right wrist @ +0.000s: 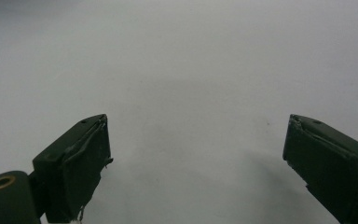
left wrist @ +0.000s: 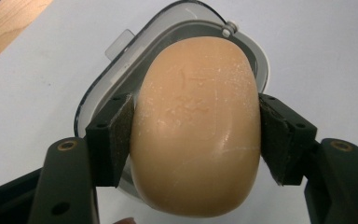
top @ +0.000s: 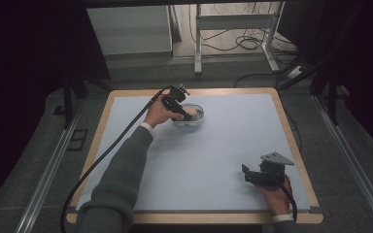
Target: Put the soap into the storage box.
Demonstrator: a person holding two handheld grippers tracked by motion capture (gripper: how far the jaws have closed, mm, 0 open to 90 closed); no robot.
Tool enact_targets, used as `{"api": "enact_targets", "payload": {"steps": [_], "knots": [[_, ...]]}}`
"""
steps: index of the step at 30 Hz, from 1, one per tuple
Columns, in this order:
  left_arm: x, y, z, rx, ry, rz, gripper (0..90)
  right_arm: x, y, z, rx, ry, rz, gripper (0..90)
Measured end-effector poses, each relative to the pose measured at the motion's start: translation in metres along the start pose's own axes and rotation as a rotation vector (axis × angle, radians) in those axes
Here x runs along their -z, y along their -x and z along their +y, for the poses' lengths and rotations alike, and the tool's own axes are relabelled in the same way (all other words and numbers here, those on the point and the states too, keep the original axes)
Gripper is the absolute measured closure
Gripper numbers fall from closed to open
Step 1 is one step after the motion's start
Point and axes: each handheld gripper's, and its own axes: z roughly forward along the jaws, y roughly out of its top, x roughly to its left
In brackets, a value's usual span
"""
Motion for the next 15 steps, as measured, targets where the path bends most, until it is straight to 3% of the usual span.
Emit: {"api": "enact_targets", "payload": {"steps": [15], "knots": [[-0.015, -0.003, 0.001, -0.005, -0.031, 0.008, 34.0, 0.000, 0.000, 0.000, 0.002, 0.000, 0.002, 7.5]]}}
